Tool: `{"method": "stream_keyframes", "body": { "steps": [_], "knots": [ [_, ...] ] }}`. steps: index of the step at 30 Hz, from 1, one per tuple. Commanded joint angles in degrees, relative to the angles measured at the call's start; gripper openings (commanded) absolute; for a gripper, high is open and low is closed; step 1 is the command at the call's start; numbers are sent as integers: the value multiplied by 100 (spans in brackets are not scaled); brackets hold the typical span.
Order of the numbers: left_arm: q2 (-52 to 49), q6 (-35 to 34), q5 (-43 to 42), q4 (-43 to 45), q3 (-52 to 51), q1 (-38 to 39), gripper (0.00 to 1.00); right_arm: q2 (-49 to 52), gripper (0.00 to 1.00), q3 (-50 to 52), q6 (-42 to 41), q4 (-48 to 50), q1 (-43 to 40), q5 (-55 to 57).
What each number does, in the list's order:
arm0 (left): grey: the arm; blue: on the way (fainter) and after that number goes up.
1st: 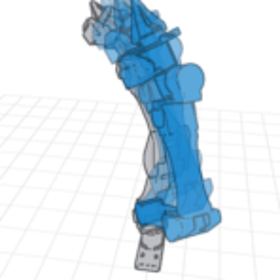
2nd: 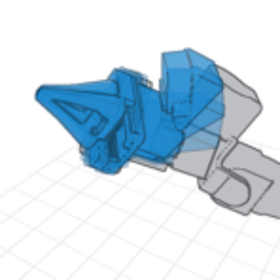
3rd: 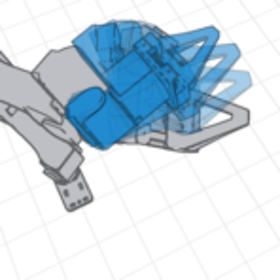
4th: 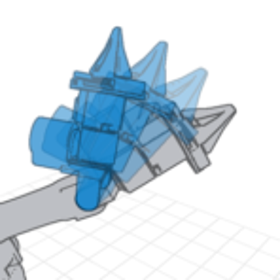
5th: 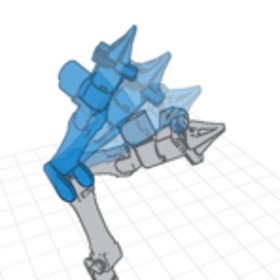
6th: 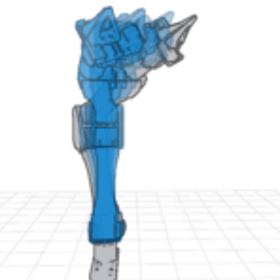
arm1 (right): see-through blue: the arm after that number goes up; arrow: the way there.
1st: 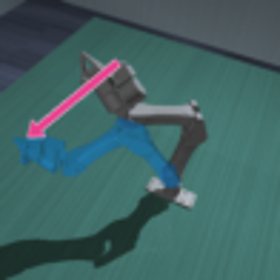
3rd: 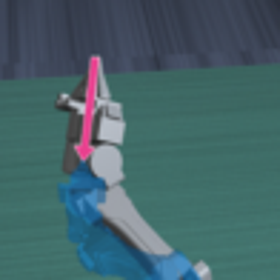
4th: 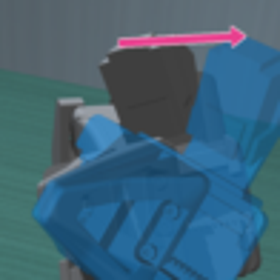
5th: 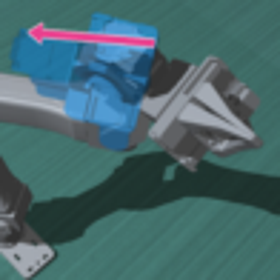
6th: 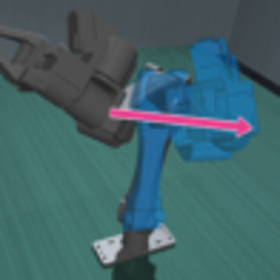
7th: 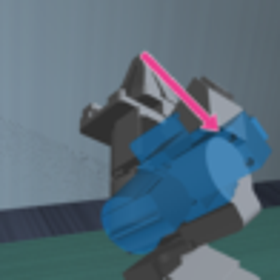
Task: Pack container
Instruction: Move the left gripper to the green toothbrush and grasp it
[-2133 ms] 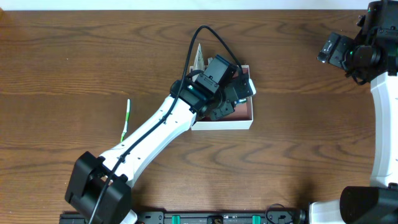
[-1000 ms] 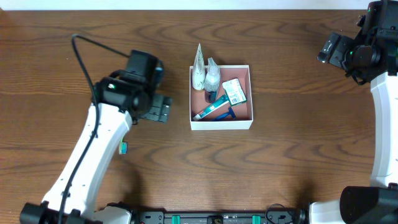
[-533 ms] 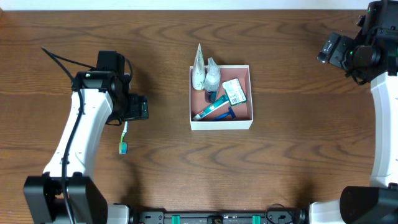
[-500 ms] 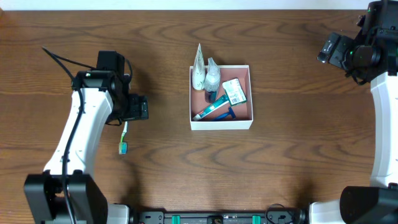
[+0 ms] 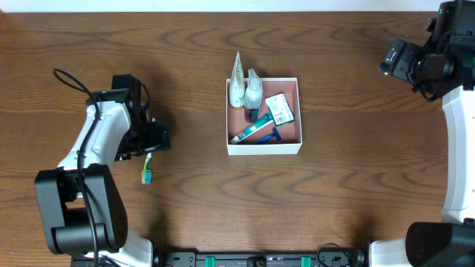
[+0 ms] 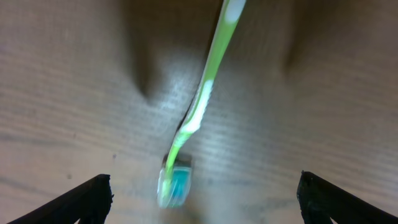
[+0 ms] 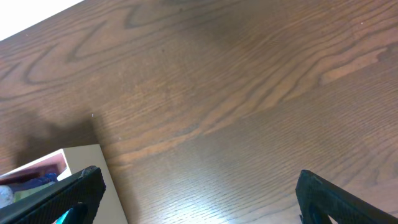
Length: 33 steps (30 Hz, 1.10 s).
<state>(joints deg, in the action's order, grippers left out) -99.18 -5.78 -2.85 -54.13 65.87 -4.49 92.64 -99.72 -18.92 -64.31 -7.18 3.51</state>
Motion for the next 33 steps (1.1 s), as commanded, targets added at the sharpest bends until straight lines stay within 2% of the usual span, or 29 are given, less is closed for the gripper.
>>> {"method": "stream_keyframes", "body": {
  "steps": [1, 17, 26, 28, 33],
  "knots": [
    [-28, 28, -15, 175, -2, -20, 95, 37, 99, -55, -79, 0, -37, 57],
    [-636, 122, -13, 629, -13, -20, 94, 37, 99, -55, -79, 0, -37, 57],
    [-831, 122, -13, 734, -42, -22, 85, 37, 99, -55, -79, 0, -37, 57],
    [-831, 122, -13, 802, -105, -22, 80, 37, 99, -55, -79, 0, -37, 57],
    [-831, 120, -13, 1071, -396, -22, 56, 37, 99, -55, -79, 0, -37, 57]
  ]
}}
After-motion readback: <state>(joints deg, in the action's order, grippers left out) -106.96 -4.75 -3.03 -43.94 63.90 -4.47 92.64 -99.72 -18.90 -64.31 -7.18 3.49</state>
